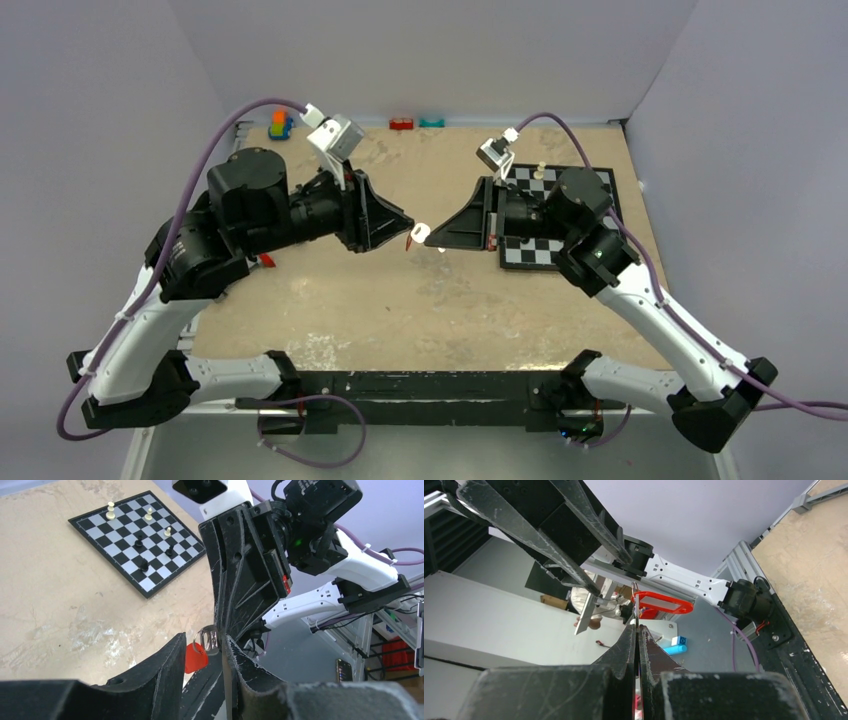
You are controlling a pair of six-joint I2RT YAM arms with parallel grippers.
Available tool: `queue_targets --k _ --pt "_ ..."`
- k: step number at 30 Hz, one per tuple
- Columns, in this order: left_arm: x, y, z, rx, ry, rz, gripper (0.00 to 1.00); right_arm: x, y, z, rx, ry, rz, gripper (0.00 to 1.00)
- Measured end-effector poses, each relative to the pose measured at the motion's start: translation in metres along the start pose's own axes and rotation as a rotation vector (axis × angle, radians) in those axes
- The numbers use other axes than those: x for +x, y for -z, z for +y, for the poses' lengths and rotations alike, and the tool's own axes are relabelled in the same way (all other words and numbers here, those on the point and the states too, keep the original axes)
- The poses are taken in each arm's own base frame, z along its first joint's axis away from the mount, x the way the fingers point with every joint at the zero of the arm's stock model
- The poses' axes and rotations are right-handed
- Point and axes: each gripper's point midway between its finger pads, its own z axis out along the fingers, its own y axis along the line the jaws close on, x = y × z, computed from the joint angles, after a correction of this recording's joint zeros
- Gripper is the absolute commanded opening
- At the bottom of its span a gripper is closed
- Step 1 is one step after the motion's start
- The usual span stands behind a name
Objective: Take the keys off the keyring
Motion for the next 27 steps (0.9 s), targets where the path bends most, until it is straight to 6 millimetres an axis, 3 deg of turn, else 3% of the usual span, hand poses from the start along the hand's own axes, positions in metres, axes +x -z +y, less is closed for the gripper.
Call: queue_targets --k 11,19,27 --pt "0.016 -0.005 0.008 -0.029 0.01 0.072 0.35 -0.002 0.002 0.007 -0.003 0.028 -0.007 0.0" --pt "0.019 -0.009 0.0 0.008 0.042 0.091 0.19 -0.001 0.004 0.009 -0.004 0.037 -0.01 0.0" --pt "0.019 -0.008 -0.003 0.021 0.049 0.094 0.14 0.0 0.004 0.009 -0.002 0.047 -0.009 0.0"
